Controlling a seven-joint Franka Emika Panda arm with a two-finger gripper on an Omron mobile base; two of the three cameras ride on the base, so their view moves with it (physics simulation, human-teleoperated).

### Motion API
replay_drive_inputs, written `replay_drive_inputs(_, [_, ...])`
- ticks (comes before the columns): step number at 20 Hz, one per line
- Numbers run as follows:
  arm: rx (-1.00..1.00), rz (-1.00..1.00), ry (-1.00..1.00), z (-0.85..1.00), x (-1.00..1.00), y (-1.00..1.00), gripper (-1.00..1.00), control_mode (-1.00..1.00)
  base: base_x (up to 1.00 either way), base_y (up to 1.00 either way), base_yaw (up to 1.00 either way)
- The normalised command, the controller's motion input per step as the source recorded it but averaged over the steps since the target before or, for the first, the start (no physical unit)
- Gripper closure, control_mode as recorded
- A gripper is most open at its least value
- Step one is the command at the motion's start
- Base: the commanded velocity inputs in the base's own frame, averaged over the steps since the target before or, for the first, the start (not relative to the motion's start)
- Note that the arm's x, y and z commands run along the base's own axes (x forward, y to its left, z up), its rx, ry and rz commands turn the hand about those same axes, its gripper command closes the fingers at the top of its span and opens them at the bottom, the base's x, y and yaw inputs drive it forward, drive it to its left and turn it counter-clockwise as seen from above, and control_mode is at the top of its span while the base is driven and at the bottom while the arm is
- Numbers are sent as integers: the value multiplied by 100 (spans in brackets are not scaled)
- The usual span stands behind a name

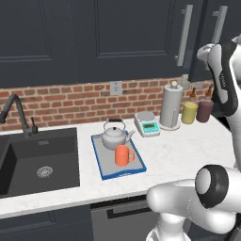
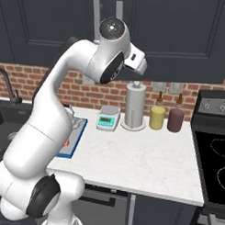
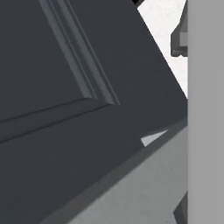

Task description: Pick the kettle from the counter and place it on the tray. Then pick the mug from the cabinet and place it on the tray. Then close the cabinet doors.

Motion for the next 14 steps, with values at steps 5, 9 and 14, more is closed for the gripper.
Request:
replay_drive_inputs(5, [-4,16,7,-32,83,0,-100,-100,0,0,0])
replay_drive_inputs(9, [-8,17,7,-27,67,-1,-100,-100,0,0,0])
replay_drive_inputs(14, [-15,11,6,-23,49,0,-100,-100,0,0,0])
